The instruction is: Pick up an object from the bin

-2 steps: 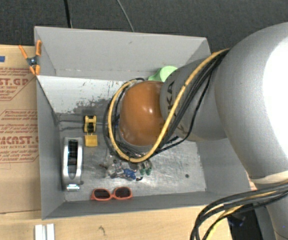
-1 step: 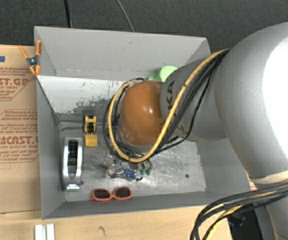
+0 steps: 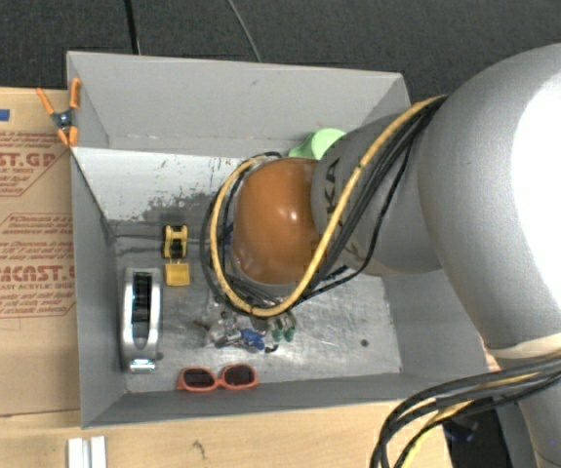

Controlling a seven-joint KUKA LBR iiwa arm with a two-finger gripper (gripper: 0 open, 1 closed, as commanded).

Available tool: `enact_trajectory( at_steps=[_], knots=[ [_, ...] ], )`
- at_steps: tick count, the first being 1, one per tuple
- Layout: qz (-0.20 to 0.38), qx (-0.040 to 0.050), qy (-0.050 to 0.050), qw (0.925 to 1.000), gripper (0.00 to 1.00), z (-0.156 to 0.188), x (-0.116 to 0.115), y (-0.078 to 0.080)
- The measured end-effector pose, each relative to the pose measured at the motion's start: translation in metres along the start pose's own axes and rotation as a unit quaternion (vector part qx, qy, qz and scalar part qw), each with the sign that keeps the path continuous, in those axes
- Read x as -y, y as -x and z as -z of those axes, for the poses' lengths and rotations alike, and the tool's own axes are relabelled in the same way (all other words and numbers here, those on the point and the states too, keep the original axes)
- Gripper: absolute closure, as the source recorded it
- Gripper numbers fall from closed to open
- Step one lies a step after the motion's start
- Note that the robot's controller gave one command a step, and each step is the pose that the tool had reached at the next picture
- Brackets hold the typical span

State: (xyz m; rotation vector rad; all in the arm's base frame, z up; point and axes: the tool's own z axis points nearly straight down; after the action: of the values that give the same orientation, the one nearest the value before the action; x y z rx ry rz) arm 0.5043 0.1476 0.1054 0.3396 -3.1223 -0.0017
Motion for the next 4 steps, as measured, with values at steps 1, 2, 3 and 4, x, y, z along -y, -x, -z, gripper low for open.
enact_trajectory(
  at_steps=[1, 2, 3, 4],
  knots=[
    [0.0, 0.0, 0.0, 1.0, 1.0, 0.0, 0.0, 0.0],
    [0.0, 0.0, 0.0, 1.0, 1.0, 0.0, 0.0, 0.0],
    [0.003, -0.0031, -0.001, 1.0, 1.0, 0.051, -0.002, -0.005],
    [0.008, 0.0056, 0.0, 1.0, 1.0, 0.075, -0.002, -0.001]
  ],
)
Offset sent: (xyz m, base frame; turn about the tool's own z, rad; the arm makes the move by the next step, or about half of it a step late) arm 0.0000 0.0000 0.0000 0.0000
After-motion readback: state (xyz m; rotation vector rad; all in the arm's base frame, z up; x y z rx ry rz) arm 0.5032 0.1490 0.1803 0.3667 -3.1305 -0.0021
